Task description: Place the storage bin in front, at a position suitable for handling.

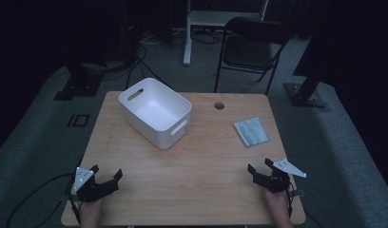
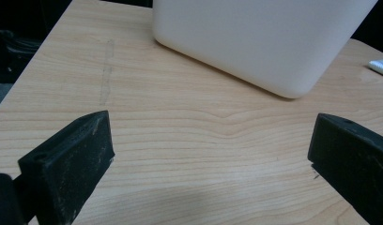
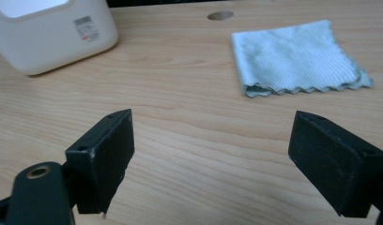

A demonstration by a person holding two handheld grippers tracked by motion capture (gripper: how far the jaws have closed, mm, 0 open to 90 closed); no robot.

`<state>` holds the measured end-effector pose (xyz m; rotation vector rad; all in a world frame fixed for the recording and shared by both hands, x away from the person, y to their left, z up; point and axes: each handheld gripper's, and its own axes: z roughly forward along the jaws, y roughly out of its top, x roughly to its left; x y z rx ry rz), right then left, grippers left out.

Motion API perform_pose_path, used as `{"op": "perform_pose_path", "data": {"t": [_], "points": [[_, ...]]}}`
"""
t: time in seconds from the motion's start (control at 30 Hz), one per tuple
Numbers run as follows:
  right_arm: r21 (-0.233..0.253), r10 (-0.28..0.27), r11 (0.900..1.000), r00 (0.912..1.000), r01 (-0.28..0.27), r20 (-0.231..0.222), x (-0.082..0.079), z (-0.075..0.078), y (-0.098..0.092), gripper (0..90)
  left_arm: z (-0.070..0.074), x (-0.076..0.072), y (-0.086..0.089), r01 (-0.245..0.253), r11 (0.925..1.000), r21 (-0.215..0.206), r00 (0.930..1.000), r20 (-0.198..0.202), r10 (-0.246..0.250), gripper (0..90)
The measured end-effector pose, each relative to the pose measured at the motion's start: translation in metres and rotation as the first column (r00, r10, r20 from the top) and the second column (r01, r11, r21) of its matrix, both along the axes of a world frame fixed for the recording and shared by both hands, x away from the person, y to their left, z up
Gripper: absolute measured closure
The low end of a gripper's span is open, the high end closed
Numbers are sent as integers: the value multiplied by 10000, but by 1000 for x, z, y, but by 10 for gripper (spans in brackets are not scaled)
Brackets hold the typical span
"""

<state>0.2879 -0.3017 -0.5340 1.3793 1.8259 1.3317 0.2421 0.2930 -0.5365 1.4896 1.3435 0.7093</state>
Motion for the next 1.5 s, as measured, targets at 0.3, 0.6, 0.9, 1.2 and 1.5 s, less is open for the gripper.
{"op": "perform_pose_path", "data": {"t": [0.3,0.6,0.9,1.2,1.5], "points": [[-182,65,9998,9996,-70,-267,5,1,9,152,1,-1,0,23,10000,10,10000,67,-23,11],[19,521,9986,9980,-521,-362,11,10,22,152,-2,1,0,77,9999,-68,9999,-86,-77,10],[-54,754,9971,9971,-754,-118,21,24,34,152,-2,1,0,86,9999,-65,9999,-85,-86,10],[88,920,9957,9956,-922,199,33,38,47,153,-1,1,-1,124,9999,-26,9999,-57,-125,11],[102,1193,9928,9927,-1195,177,48,49,64,153,-1,0,-1,93,10000,6,10000,-2,-93,11]]}}
